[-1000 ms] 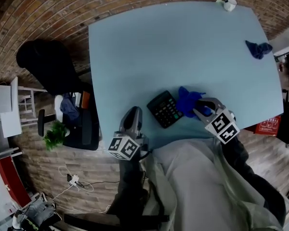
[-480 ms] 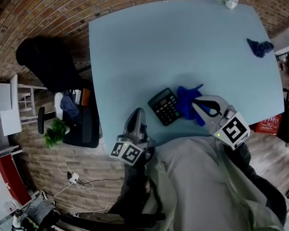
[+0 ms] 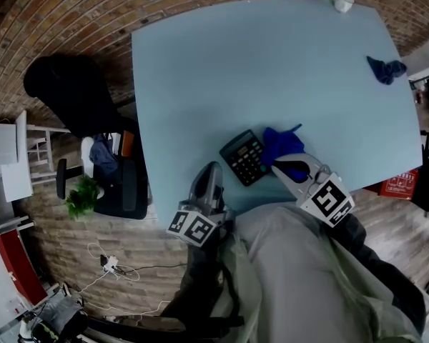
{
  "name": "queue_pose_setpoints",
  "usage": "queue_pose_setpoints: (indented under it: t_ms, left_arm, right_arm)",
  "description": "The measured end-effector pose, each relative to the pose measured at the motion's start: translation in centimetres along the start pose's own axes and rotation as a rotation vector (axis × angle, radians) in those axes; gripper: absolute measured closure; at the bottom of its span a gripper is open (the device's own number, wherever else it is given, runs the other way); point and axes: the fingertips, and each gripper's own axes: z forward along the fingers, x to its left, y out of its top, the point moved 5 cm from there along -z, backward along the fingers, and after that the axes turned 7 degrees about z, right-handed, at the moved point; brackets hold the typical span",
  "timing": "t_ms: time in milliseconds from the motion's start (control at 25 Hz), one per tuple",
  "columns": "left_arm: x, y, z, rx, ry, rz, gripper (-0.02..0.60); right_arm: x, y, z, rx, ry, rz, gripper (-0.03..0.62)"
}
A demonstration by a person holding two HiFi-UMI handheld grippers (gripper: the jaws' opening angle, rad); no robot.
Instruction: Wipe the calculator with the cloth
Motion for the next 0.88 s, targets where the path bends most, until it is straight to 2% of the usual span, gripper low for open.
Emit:
queue_pose_setpoints:
  t_ms: [880]
  left_arm:
    - [-0.2,-0.6,0.2,0.000,-0.005,-0.028,0.574]
  right_arm:
    - [0.3,-1.4,0.6,0.059,0.028,-0.019,0.592]
